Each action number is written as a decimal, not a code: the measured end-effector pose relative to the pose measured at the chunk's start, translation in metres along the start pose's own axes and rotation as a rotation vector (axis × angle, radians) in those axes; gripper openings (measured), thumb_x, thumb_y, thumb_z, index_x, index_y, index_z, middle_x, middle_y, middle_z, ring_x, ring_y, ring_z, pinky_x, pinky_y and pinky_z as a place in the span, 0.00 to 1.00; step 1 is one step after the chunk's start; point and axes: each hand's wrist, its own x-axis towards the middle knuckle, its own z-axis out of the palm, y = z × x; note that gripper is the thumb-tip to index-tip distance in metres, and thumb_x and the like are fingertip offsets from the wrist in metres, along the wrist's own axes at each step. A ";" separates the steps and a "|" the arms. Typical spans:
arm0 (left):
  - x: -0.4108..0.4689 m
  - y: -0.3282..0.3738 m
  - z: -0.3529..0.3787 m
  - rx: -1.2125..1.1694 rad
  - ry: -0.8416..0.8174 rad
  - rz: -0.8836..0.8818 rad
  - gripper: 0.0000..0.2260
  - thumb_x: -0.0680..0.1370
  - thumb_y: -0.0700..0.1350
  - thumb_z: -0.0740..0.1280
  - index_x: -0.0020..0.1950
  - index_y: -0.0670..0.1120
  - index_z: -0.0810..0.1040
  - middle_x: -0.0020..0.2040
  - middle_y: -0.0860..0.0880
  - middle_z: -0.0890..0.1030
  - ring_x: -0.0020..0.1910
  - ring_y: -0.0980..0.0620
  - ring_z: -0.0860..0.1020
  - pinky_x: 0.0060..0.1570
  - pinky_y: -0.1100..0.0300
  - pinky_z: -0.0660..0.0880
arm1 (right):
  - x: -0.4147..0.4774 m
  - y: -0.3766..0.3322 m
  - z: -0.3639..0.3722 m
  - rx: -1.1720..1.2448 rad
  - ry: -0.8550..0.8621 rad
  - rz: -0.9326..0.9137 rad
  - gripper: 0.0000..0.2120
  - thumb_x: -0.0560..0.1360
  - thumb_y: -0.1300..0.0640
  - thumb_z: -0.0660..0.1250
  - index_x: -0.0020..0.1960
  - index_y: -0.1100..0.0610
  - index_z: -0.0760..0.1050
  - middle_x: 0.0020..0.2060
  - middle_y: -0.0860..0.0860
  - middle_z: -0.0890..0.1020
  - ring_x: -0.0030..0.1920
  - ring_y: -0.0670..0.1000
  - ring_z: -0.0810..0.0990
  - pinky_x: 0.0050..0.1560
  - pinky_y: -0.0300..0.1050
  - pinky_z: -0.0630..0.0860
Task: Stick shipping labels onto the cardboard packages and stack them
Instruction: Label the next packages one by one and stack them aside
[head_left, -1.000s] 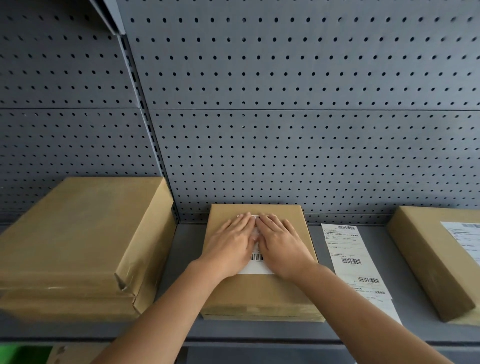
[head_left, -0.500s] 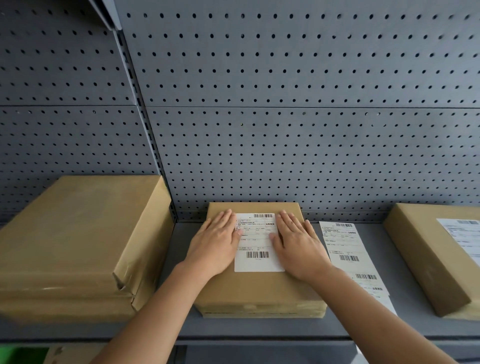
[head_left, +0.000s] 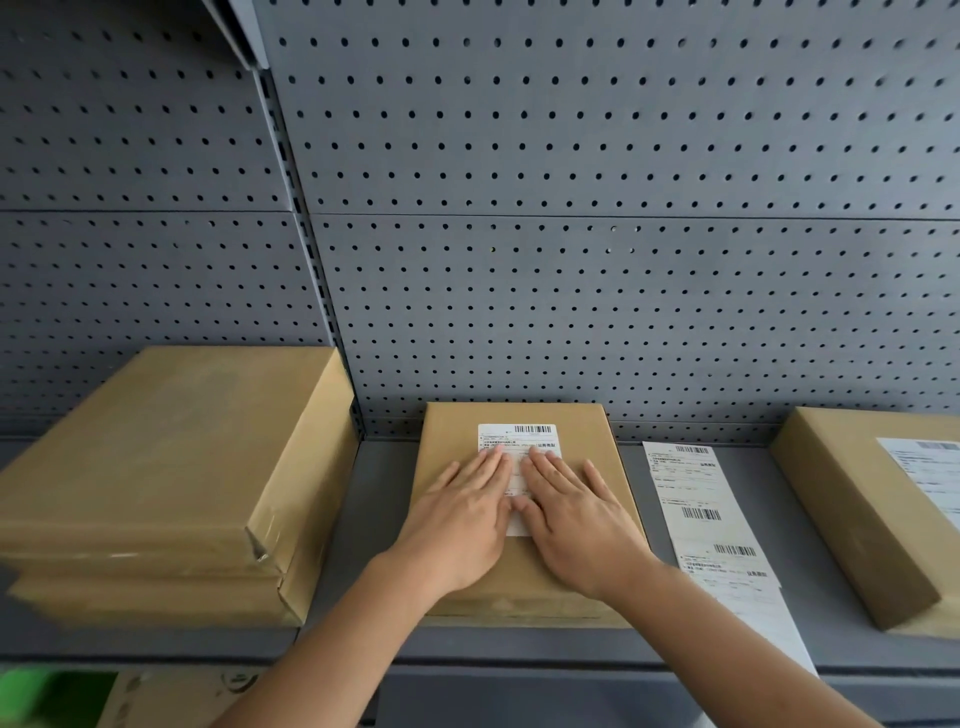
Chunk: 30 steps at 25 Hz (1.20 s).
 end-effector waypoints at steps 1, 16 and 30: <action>-0.001 -0.001 0.000 -0.003 -0.012 -0.010 0.26 0.87 0.54 0.44 0.84 0.49 0.44 0.84 0.53 0.43 0.82 0.59 0.41 0.82 0.54 0.44 | -0.002 0.002 -0.002 -0.002 -0.006 0.013 0.46 0.70 0.33 0.26 0.82 0.51 0.49 0.81 0.45 0.50 0.80 0.43 0.46 0.79 0.50 0.40; -0.049 0.023 -0.007 -0.001 -0.037 0.053 0.27 0.86 0.56 0.41 0.84 0.50 0.41 0.82 0.56 0.38 0.81 0.61 0.37 0.81 0.57 0.38 | -0.046 0.002 -0.003 0.038 0.052 -0.058 0.37 0.78 0.36 0.32 0.82 0.51 0.50 0.79 0.43 0.48 0.80 0.43 0.45 0.78 0.46 0.37; -0.077 -0.006 -0.002 0.024 -0.067 -0.166 0.32 0.82 0.67 0.36 0.81 0.52 0.32 0.80 0.56 0.31 0.79 0.59 0.33 0.80 0.58 0.37 | -0.082 0.048 -0.003 0.012 0.053 0.160 0.48 0.69 0.27 0.22 0.82 0.49 0.45 0.80 0.40 0.45 0.78 0.39 0.40 0.78 0.45 0.37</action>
